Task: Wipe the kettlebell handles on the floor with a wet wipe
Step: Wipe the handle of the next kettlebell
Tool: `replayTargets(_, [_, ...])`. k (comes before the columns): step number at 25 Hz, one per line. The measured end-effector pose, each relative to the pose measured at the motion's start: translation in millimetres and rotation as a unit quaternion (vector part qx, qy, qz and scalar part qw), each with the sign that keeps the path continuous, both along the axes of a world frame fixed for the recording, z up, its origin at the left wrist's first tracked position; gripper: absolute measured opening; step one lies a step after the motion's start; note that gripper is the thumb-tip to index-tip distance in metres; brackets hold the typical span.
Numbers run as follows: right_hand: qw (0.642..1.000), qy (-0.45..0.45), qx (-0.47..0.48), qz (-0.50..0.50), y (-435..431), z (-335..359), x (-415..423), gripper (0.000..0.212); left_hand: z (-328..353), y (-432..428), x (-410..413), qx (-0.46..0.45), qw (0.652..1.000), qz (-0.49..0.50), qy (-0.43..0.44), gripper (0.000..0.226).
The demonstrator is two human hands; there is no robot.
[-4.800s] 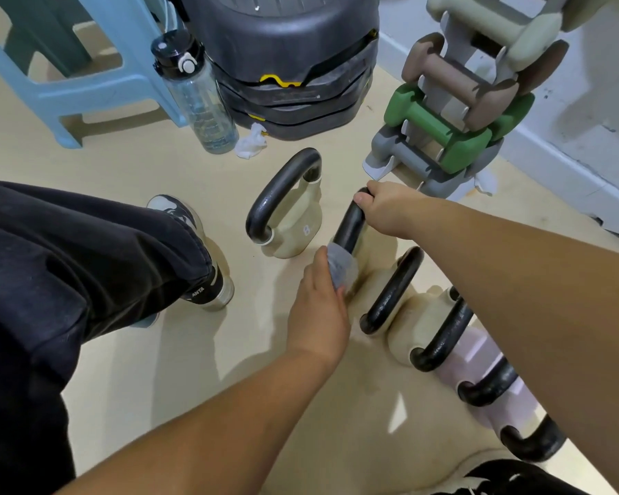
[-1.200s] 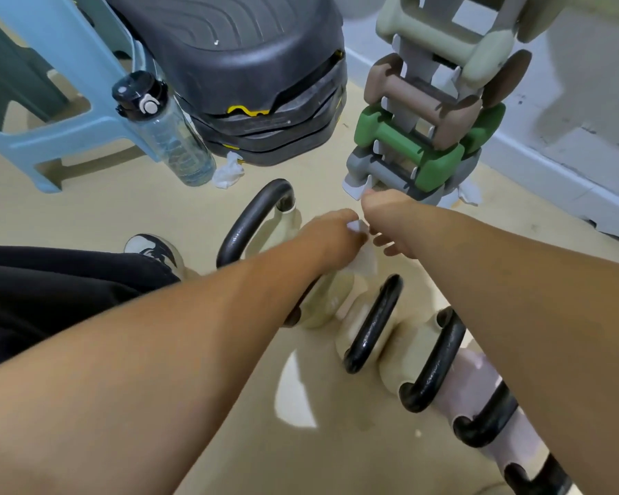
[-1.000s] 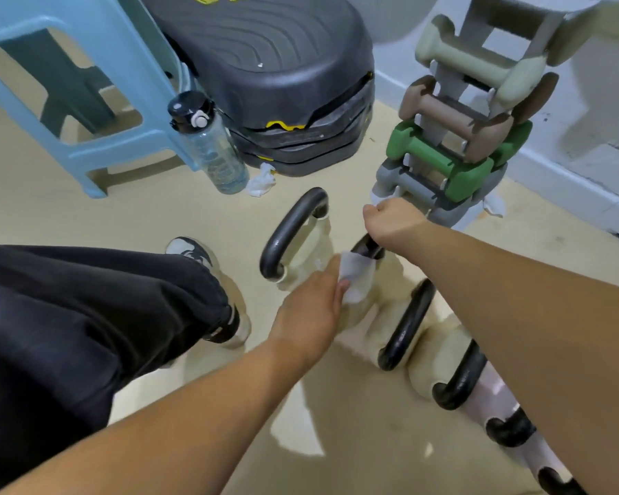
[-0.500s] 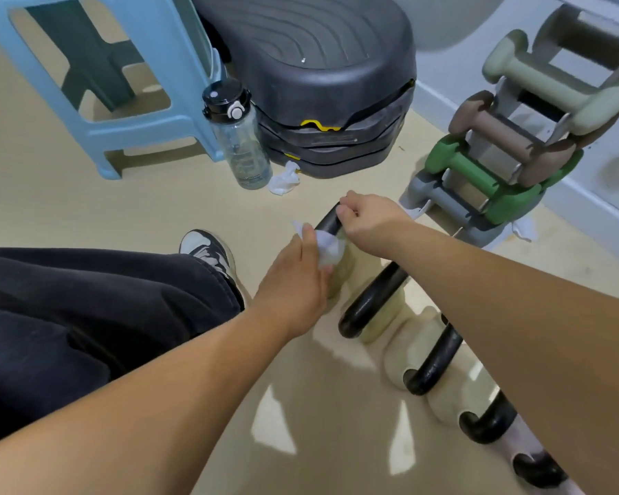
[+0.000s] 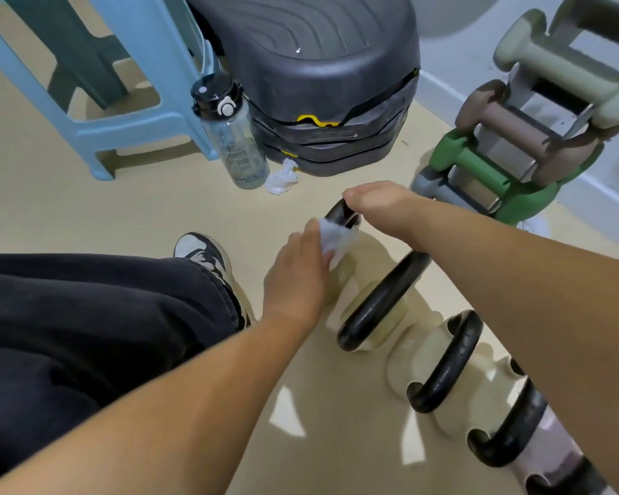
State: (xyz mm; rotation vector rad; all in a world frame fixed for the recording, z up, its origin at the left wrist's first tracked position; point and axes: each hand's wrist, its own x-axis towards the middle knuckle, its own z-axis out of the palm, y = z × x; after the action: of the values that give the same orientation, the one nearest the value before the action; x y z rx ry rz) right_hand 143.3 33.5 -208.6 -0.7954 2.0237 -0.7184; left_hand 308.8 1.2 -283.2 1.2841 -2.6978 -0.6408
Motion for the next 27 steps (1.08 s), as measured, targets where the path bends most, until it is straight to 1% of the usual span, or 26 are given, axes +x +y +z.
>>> replayTargets(1, [1.0,-0.006,0.018,-0.003,-1,1,1,0.035,-3,6,15,0.017,1.0,0.005,-0.005,0.05])
replayTargets(2, [0.999,-0.006,0.035,-0.005,-1,3,2,0.034,-3,9,23,0.027,0.999,0.011,-0.014,0.052])
replayTargets(4, [0.998,-0.01,0.056,-0.018,-5,2,0,0.045,1,2,14,0.013,1.0,0.02,-0.016,0.041])
replayTargets(5, [0.998,-0.02,0.058,-0.028,-7,-1,-3,0.05,5,-3,0,-0.012,0.999,0.006,-0.041,0.033])
replayTargets(6, [0.997,-0.036,0.051,-0.043,-8,-2,-6,0.054,10,-8,-19,-0.044,0.995,-0.026,-0.09,0.028])
replayTargets(7, [0.995,-0.065,0.039,-0.062,-9,-6,-12,0.057,15,-14,-41,-0.062,0.985,-0.064,-0.145,0.027])
replayTargets(9, [0.986,-0.12,0.028,-0.116,-11,-12,-22,0.06,20,-35,-85,-0.026,0.972,-0.095,-0.212,0.032])
replayTargets(10, [0.982,-0.121,0.028,-0.143,-11,-14,-28,0.062,24,-45,-104,0.004,0.967,-0.108,-0.23,0.033])
replayTargets(11, [0.982,-0.101,0.034,-0.158,-8,-19,-33,0.064,25,-52,-117,0.02,0.962,-0.126,-0.24,0.033])
replayTargets(12, [0.983,-0.074,0.043,-0.16,-3,-24,-38,0.07,23,-56,-124,0.016,0.958,-0.141,-0.25,0.03])
replayTargets(13, [0.985,-0.055,0.051,-0.154,2,-37,-46,0.08,18,-57,-125,0.005,0.959,-0.143,-0.244,0.025])
replayTargets(15, [0.989,-0.007,0.093,-0.118,12,-76,-67,0.102,12,-49,-112,-0.037,0.971,-0.126,-0.2,0.021])
replayTargets(16, [0.987,0.009,0.118,-0.106,16,-84,-70,0.104,10,-42,-100,-0.068,0.976,-0.123,-0.165,0.024])
replayTargets(17, [0.985,0.019,0.144,-0.088,19,-75,-62,0.099,9,-36,-85,-0.099,0.978,-0.127,-0.131,0.032])
replayTargets(18, [0.985,0.029,0.153,-0.067,21,-50,-46,0.089,8,-30,-70,-0.108,0.981,-0.122,-0.102,0.045])
replayTargets(19, [0.985,0.048,0.16,-0.044,21,-39,-35,0.079,8,-25,-52,-0.094,0.986,-0.106,-0.087,0.06])
replayTargets(20, [0.983,0.071,0.17,-0.025,20,-30,-27,0.071,7,-20,-35,-0.062,0.991,-0.088,-0.077,0.069])
replayTargets(21, [0.98,0.092,0.174,-0.012,21,-22,-19,0.069,6,-15,-17,-0.027,0.995,-0.072,-0.065,0.071])
replayTargets(22, [0.979,0.111,0.173,0.003,26,-16,-12,0.069,4,-8,-1,-0.006,0.996,-0.06,-0.066,0.068])
replayTargets(23, [0.976,0.13,0.174,0.026,32,-11,-4,0.069,3,-4,14,-0.003,0.994,-0.059,-0.092,0.065])
replayTargets(25, [0.971,0.156,0.169,0.062,49,-3,12,0.064,13,-5,28,-0.025,0.981,-0.091,-0.169,0.057])
replayTargets(26, [0.971,0.165,0.16,0.067,59,4,18,0.06,24,-8,30,-0.052,0.976,-0.115,-0.176,0.047])
replayTargets(27, [0.973,0.168,0.145,0.064,72,12,25,0.055,38,-6,30,-0.072,0.976,-0.143,-0.147,0.033])
